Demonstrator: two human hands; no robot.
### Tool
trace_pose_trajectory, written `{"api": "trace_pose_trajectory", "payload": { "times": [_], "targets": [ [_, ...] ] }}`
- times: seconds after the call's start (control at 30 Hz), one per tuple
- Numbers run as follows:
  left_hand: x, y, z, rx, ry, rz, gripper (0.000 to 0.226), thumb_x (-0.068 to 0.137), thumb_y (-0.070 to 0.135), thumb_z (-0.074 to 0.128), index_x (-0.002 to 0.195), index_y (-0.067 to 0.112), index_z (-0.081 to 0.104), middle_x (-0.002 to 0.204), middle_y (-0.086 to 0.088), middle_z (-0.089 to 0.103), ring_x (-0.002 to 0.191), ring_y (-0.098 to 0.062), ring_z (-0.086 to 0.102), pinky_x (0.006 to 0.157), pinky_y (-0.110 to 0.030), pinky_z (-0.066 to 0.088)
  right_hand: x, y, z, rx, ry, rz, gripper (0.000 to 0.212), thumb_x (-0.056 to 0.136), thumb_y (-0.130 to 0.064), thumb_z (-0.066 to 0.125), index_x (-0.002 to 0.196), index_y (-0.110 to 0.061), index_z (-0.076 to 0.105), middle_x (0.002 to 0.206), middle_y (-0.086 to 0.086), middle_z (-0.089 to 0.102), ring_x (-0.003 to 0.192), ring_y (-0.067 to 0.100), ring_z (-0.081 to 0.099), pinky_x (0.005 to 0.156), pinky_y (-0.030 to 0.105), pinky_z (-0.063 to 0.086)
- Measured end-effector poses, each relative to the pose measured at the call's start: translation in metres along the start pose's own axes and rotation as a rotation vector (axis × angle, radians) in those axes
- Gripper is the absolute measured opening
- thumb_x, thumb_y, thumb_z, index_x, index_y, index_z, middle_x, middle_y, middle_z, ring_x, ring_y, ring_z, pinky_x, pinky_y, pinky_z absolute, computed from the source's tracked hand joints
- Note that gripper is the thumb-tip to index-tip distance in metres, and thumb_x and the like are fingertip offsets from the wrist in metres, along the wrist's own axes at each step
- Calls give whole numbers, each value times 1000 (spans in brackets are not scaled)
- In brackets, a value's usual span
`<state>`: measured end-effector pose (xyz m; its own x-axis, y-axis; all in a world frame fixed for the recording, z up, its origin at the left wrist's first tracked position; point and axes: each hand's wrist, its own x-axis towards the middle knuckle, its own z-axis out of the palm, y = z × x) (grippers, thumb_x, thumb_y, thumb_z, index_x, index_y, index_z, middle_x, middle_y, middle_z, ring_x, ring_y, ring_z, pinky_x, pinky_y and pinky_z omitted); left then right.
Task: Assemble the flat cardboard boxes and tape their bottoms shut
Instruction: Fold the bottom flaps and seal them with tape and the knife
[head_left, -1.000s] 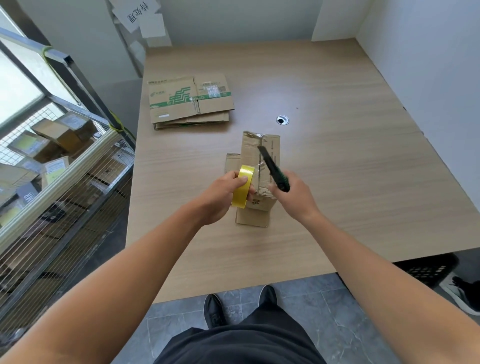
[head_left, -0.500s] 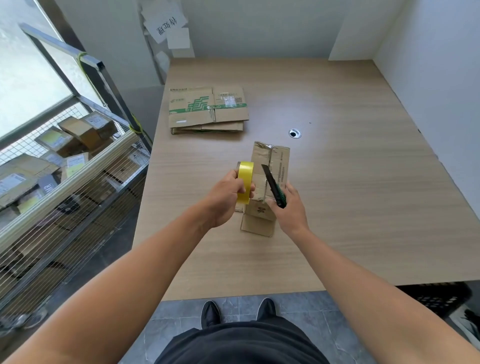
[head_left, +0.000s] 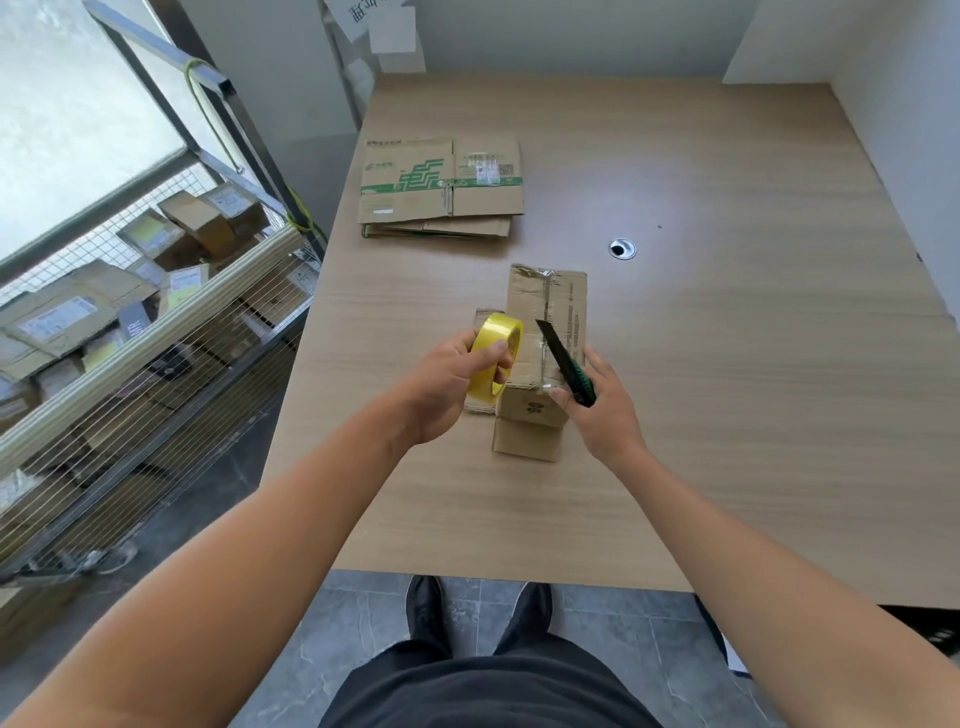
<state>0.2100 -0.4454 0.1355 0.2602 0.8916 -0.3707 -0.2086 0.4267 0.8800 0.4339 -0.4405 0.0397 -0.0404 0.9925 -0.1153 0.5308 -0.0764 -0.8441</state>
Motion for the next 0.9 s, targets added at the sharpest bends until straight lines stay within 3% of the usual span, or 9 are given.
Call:
{"api": "trace_pose_trajectory", "payload": {
  "times": [0.23, 0.3, 0.37, 0.43, 0.57, 0.67, 0.77, 0.83, 0.9],
  "targets": [
    [-4, -2, 10, -65, -62, 37, 23, 88, 15, 61, 109, 7, 56, 88, -8, 58, 80, -16, 56, 76, -30, 43, -1, -5, -12, 129, -69, -2, 43, 93, -21, 73, 134, -25, 60, 155, -1, 46, 141, 8, 41, 116, 25, 31],
    [-4, -1, 15, -85, -72, 44, 28, 86, 11, 59, 113, 4, 54, 91, -8, 57, 80, -17, 55, 77, -32, 42, -3, -16, -18, 191, 5, -5, 36, 93, -22, 72, 128, -22, 62, 124, -1, 64, 116, 18, 60, 100, 31, 47],
    [-5, 1, 24, -117, -77, 46, 34, 83, 7, 57, 115, 1, 52, 90, -5, 57, 77, -17, 55, 75, -31, 44, -3, -35, -27, 274, 44, -30, 26, 93, -27, 72, 118, -26, 64, 88, -6, 59, 81, 16, 57, 75, 28, 46],
    [-6, 2, 34, -150, -106, 27, 39, 80, 4, 53, 119, 1, 52, 88, -4, 57, 75, -17, 54, 74, -30, 45, -1, -57, -36, 393, -33, -84, 30, 94, -30, 72, 123, -28, 65, 76, -11, 52, 71, 13, 51, 70, 25, 44],
    [-5, 9, 51, -229, -192, -7, 39, 78, 1, 47, 114, 5, 60, 87, -5, 57, 76, -20, 50, 74, -34, 45, 5, -87, -54, 662, -260, -195, 29, 99, -15, 64, 128, -12, 64, 82, -6, 70, 77, 10, 68, 73, 20, 54],
    [-3, 17, 59, -226, -230, -20, 59, 75, 0, 45, 133, 4, 56, 86, -5, 56, 74, -20, 50, 74, -36, 43, 6, -92, -66, 672, -284, -210, 26, 99, -10, 61, 124, -3, 62, 75, -3, 71, 65, 11, 68, 66, 19, 54],
    [0, 22, 62, -263, -270, -24, 63, 74, -2, 43, 134, 12, 58, 86, -5, 55, 73, -19, 51, 74, -34, 47, 6, -96, -74, 643, -236, -179, 28, 95, -18, 66, 120, -5, 66, 79, 4, 73, 71, 20, 70, 72, 33, 58],
    [1, 25, 62, -280, -303, -16, 55, 75, -3, 42, 123, 12, 64, 88, -7, 54, 74, -19, 51, 74, -34, 47, 8, -99, -78, 606, -191, -157, 30, 91, -23, 70, 117, -8, 69, 85, 6, 73, 80, 25, 69, 80, 49, 58],
    [3, 27, 61, -279, -336, -9, 46, 75, -4, 43, 107, 13, 72, 89, -7, 55, 75, -19, 52, 74, -33, 48, 9, -100, -81, 609, -171, -135, 30, 88, -26, 72, 114, -11, 71, 85, 7, 72, 82, 27, 67, 80, 53, 55]
  ]
}}
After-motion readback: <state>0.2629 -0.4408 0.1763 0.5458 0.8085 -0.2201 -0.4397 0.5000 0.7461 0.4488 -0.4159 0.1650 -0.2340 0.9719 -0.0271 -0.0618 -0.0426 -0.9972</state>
